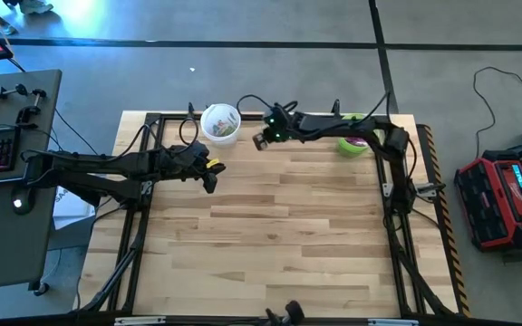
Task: Sort candy by brand, put in halloween buckets
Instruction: Put the green gummy into the white bucket
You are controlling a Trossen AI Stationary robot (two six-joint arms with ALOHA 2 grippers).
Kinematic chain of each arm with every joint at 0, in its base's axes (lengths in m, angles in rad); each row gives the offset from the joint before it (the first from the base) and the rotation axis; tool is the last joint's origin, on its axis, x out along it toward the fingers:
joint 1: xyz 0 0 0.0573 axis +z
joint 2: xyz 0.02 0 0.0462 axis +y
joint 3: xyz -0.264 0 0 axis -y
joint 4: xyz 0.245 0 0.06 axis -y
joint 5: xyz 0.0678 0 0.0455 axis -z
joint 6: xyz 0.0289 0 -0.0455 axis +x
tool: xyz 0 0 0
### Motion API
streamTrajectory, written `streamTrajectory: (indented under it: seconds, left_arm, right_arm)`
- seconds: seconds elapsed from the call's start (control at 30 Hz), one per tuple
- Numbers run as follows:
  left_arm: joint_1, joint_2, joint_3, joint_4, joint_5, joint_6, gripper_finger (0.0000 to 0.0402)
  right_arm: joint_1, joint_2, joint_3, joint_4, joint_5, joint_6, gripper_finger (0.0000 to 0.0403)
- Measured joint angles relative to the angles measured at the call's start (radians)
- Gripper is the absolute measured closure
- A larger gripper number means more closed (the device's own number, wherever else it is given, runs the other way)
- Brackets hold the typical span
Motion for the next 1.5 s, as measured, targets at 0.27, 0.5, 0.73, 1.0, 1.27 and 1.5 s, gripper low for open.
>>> streamTrajectory:
  seconds: [0.27, 0.5, 0.73, 1.0, 1.27, 1.5]
  left_arm:
    - [0.000, 0.000, 0.000, -0.011, 0.000, -0.008, 0.0355]
    - [0.000, 0.000, 0.000, -0.008, 0.000, -0.008, 0.0355]
    - [0.000, 0.000, 0.000, -0.005, 0.001, -0.008, 0.0355]
    - [0.021, 0.007, 0.070, -0.071, 0.042, -0.050, 0.0369]
    - [0.158, 0.103, 0.223, -0.135, 0.163, 0.032, 0.0399]
    - [0.251, 0.275, 0.408, -0.164, 0.315, 0.168, 0.0401]
  right_arm:
    - [-0.010, 0.069, 0.000, 0.015, 0.108, 0.204, 0.0403]
    - [-0.039, 0.095, 0.000, -0.053, 0.075, 0.273, 0.0403]
    - [-0.075, 0.095, 0.001, -0.086, 0.007, 0.263, 0.0403]
    - [-0.102, 0.041, 0.000, -0.218, -0.111, 0.102, 0.0403]
    - [-0.093, -0.186, -0.192, -0.131, -0.135, 0.078, 0.0403]
    - [-0.054, -0.463, -0.405, -0.006, -0.093, 0.130, 0.0403]
